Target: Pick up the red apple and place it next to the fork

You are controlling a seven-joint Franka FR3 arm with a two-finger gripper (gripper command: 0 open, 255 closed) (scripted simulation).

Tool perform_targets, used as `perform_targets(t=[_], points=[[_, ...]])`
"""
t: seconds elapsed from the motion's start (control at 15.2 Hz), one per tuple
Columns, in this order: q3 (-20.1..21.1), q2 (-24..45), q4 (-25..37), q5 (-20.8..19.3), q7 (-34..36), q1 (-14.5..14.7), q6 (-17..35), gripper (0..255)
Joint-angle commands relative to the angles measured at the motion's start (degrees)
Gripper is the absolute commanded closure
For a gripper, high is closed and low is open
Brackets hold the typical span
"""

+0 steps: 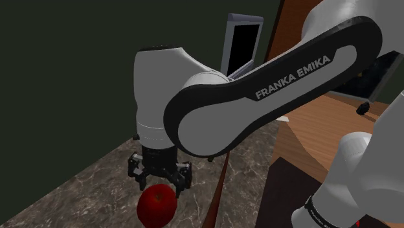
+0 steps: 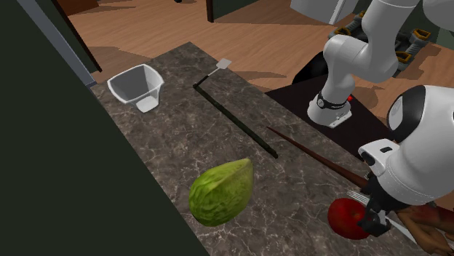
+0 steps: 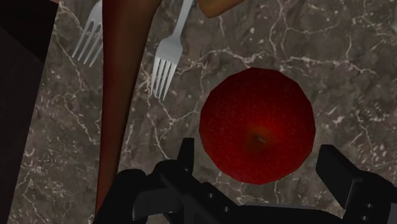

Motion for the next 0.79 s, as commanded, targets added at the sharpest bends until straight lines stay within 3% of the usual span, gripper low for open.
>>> perform_targets(t=[0.0, 0.2, 0.73], points=[[-0.2, -1.0, 1.0, 0.4, -0.3, -0.1, -2.0, 0], [-0.9, -3.4, 4.2, 1.1, -0.9, -0.5, -7.4, 0], [-0.9, -3.4, 4.2, 1.1, -0.9, -0.5, -7.4, 0]])
